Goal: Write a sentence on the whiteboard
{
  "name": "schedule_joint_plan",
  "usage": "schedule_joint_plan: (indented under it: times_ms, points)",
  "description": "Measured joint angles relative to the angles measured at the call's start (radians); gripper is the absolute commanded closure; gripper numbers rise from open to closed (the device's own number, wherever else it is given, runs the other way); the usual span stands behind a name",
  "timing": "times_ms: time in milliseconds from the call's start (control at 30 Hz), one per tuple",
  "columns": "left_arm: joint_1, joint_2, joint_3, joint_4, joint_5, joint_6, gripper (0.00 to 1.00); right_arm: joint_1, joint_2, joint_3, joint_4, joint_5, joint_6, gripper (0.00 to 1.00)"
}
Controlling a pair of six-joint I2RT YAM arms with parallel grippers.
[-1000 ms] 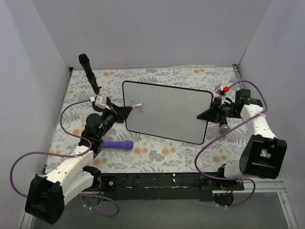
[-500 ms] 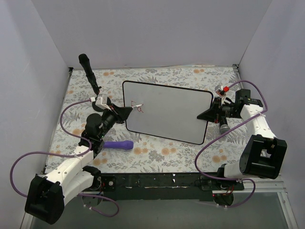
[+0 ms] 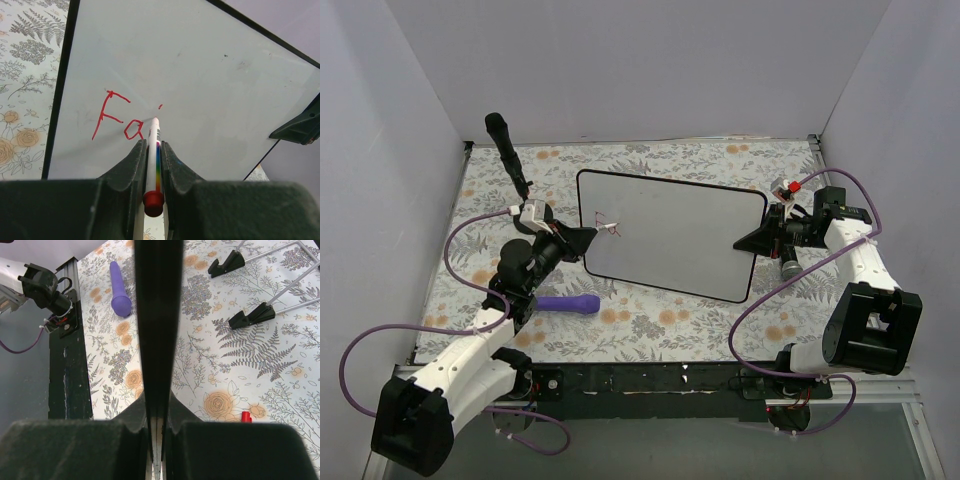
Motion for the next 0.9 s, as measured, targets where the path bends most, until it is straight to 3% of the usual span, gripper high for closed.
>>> schedule_joint_plan:
  times_ms: [900]
  points:
    - [0.0,0.049,0.0,-0.034,0.02,0.018,1.0,0.0,0.0,0.0,-0.002,0.001,0.018,0.99]
